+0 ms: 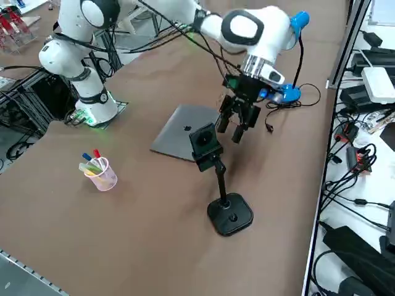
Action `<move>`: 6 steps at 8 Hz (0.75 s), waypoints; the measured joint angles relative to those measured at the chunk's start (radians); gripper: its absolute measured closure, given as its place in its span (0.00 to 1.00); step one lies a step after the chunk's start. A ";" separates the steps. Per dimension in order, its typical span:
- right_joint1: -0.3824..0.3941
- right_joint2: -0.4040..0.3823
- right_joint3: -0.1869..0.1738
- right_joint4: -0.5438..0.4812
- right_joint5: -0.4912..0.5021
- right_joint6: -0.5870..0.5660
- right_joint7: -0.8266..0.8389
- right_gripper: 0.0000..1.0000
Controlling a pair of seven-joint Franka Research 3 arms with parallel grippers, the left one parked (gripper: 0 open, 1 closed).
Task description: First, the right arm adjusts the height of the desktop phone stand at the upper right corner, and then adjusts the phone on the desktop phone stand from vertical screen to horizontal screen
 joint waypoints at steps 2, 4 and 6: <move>-0.002 0.040 -0.021 0.011 -0.070 0.003 -0.039 0.07; -0.003 0.057 -0.027 0.012 -0.134 -0.018 -0.062 0.09; -0.011 0.077 -0.034 0.013 -0.167 -0.048 -0.067 0.11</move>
